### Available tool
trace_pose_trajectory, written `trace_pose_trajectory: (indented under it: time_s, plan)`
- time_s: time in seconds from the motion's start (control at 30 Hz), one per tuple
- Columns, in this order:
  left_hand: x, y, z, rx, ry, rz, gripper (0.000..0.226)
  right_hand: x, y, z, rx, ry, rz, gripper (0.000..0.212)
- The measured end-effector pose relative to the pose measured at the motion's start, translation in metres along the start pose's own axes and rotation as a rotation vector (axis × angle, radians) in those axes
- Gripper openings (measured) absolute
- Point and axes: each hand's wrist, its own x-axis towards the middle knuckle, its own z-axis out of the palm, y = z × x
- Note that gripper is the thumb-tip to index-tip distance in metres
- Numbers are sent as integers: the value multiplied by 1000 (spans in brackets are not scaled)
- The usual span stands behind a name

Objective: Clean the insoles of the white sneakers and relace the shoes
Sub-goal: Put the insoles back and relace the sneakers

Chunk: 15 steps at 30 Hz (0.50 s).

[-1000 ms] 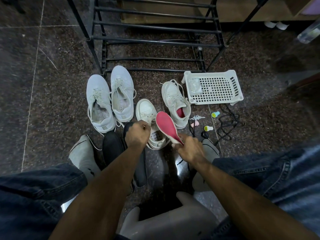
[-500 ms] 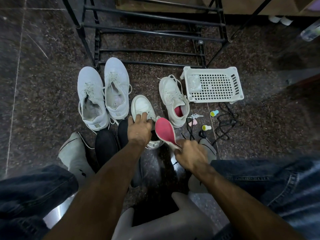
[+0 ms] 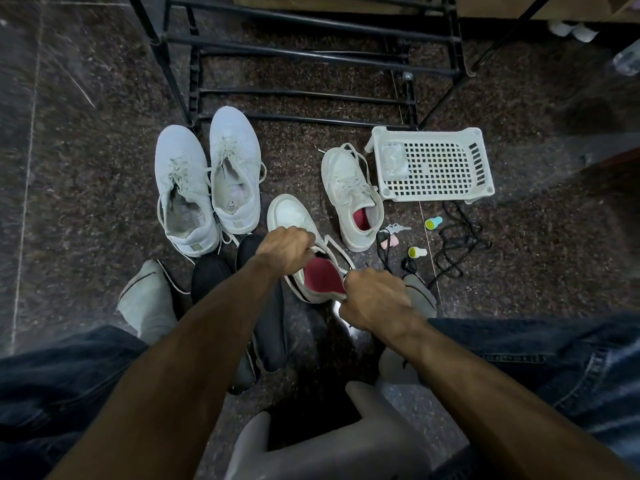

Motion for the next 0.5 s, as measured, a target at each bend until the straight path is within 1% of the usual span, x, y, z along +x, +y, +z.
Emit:
trace_pose_trajectory:
  time_s: [0.13,0.27,0.5]
  plan:
    - [-4,-2,4,-87,26,-69,16,12,-6,8,46,49,37,37]
    - [-4,-4,8,-199,30,-109,15,25,-13,25,100,86,64,35]
    - [-5,-4,10,-247,17,-144,17,45,-29,51,202,168,88,28]
